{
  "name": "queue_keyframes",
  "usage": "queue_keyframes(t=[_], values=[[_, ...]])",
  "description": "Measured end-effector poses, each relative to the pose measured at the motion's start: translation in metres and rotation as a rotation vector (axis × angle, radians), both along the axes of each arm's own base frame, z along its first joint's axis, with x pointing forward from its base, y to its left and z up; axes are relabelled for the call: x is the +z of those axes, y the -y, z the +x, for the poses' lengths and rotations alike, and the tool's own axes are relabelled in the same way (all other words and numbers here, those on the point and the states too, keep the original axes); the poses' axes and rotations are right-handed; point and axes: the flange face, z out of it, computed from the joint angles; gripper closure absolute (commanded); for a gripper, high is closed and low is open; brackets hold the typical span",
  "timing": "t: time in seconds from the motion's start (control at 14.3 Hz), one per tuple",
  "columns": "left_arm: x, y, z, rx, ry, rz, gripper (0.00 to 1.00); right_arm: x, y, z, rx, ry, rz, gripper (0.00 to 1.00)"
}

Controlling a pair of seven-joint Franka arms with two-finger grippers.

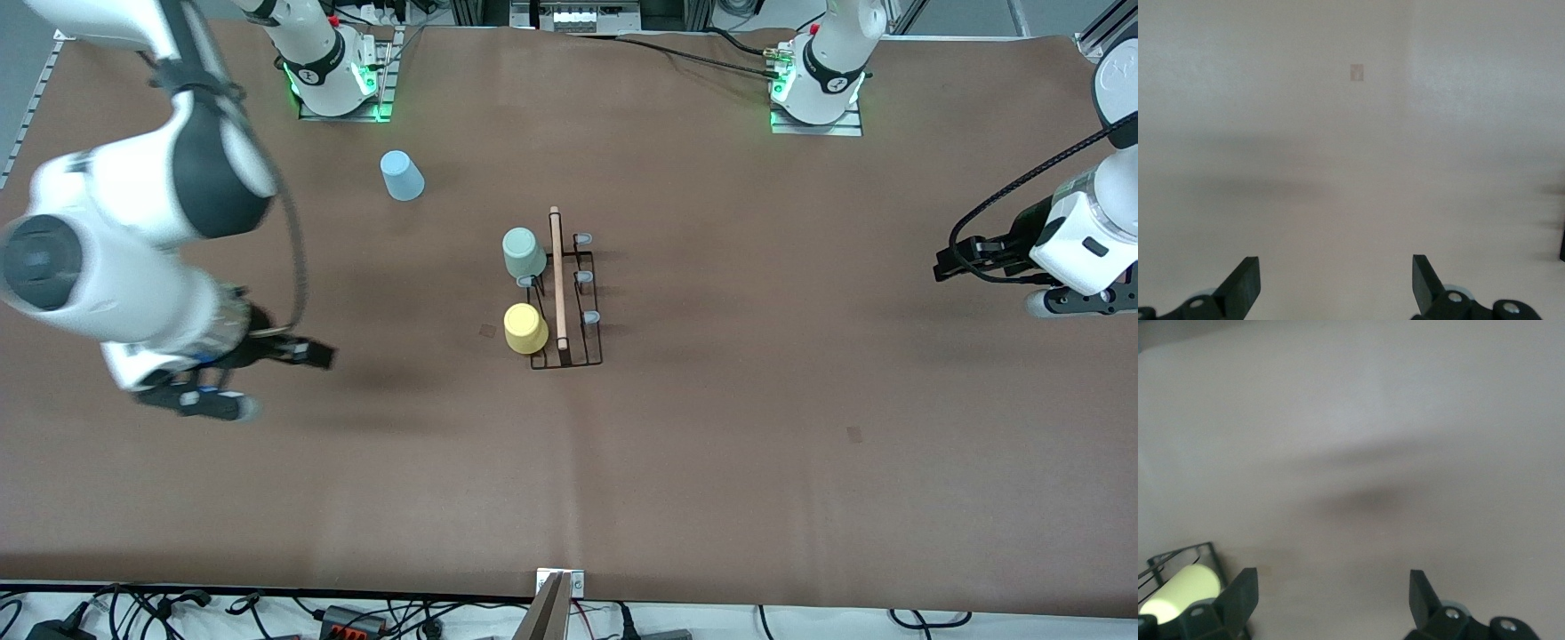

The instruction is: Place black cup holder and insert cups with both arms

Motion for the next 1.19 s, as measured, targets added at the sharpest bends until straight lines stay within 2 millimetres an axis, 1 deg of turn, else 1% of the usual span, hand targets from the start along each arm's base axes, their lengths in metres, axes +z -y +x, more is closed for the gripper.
queue_keyframes(t=[0.07,0.21,0.28,0.42,0.49,0.63,0.77,0.91,1.05,1.19], values=[[0.0,0.0,0.0,0.0,0.002,0.0,0.0,0.006,0.017,0.0,-0.003,-0.001,-0.002,0.0],[0.001,0.0,0.001,0.0,0.009,0.0,0.0,0.015,0.042,-0.001,0.01,-0.003,-0.013,0.0],[0.001,0.0,0.002,0.001,0.016,0.0,0.0,0.021,0.058,-0.001,0.025,0.008,-0.025,0.0],[0.002,-0.001,0.006,0.002,0.041,0.0,0.0,0.036,0.099,-0.002,0.072,0.033,-0.056,0.0],[0.002,-0.001,0.007,0.003,0.049,0.0,0.0,0.044,0.117,-0.006,0.078,0.04,-0.066,0.0],[-0.002,-0.002,0.009,0.002,0.05,0.0,0.0,0.059,0.143,-0.015,0.083,0.051,-0.073,0.0],[-0.003,-0.002,0.01,-0.025,0.048,-0.002,0.0,0.074,0.154,-0.025,0.098,0.064,-0.078,0.0],[-0.003,-0.003,0.01,-0.035,0.05,-0.003,0.0,0.083,0.162,-0.032,0.104,0.068,-0.085,0.0],[-0.003,-0.004,0.01,-0.031,0.052,-0.003,0.0,0.089,0.166,-0.035,0.121,0.073,-0.089,0.0],[-0.003,-0.006,0.01,-0.008,0.052,-0.001,0.0,0.093,0.165,-0.04,0.129,0.074,-0.089,0.0]])
